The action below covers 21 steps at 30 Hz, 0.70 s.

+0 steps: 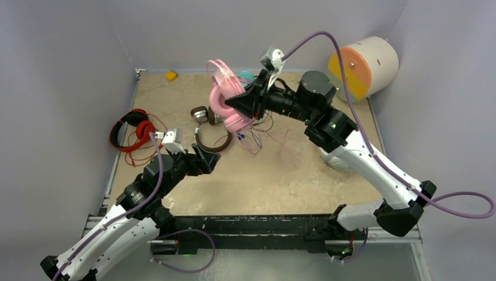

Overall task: Wrap the headphones
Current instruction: Pick up the headphones from the center of the board.

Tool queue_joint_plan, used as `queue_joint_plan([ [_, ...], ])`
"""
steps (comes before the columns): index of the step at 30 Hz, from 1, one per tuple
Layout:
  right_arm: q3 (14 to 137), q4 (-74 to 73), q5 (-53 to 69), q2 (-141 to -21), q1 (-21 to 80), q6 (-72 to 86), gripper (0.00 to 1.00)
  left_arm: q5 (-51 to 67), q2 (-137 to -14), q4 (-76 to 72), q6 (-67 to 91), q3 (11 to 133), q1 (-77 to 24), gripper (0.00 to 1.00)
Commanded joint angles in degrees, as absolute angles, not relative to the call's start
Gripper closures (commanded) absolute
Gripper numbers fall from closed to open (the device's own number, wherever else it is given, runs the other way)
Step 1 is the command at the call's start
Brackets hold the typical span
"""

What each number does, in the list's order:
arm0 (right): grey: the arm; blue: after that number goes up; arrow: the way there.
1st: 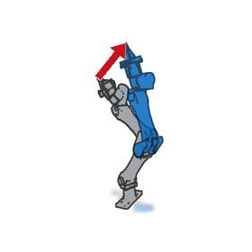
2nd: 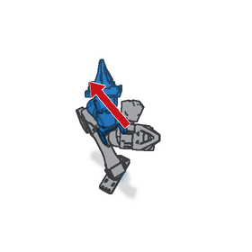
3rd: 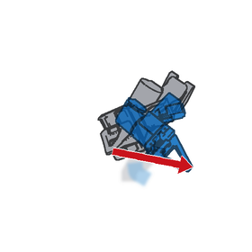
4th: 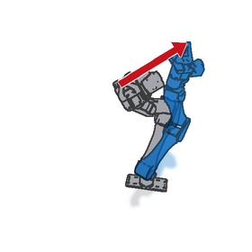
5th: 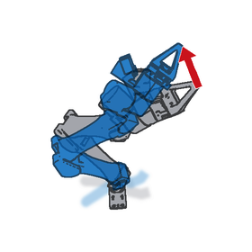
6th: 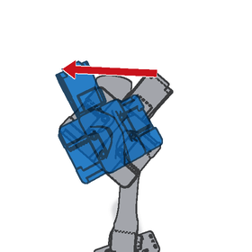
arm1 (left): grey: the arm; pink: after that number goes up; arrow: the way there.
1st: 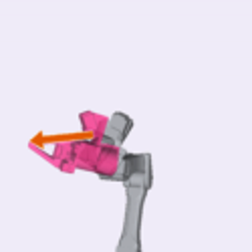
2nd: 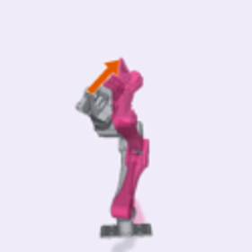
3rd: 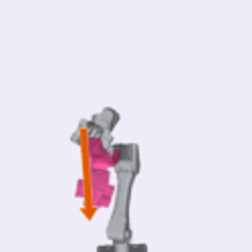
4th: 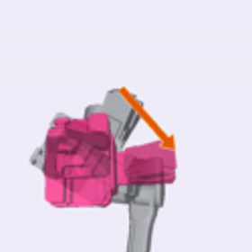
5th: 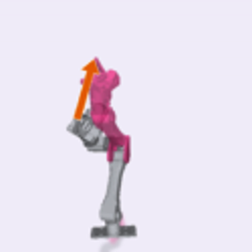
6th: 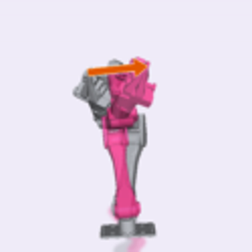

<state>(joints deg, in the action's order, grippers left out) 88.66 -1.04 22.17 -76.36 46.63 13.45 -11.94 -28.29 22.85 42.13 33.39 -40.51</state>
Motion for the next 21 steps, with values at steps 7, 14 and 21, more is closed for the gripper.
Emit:
queue_joint_plan([
  [7,102.0,-2.9,13.2,-75.8,46.1,13.0,0.80,-9.1,-25.4,16.5,40.0,32.9,-40.3,0.10],
  [14,78.2,3.3,9.8,-66.5,46.1,15.2,0.78,-15.1,-26.0,21.6,41.6,33.7,-40.3,0.10],
  [21,64.9,1.8,3.4,-56.8,46.1,18.4,0.78,-11.9,-31.9,19.0,40.6,33.0,-40.3,0.11],
])
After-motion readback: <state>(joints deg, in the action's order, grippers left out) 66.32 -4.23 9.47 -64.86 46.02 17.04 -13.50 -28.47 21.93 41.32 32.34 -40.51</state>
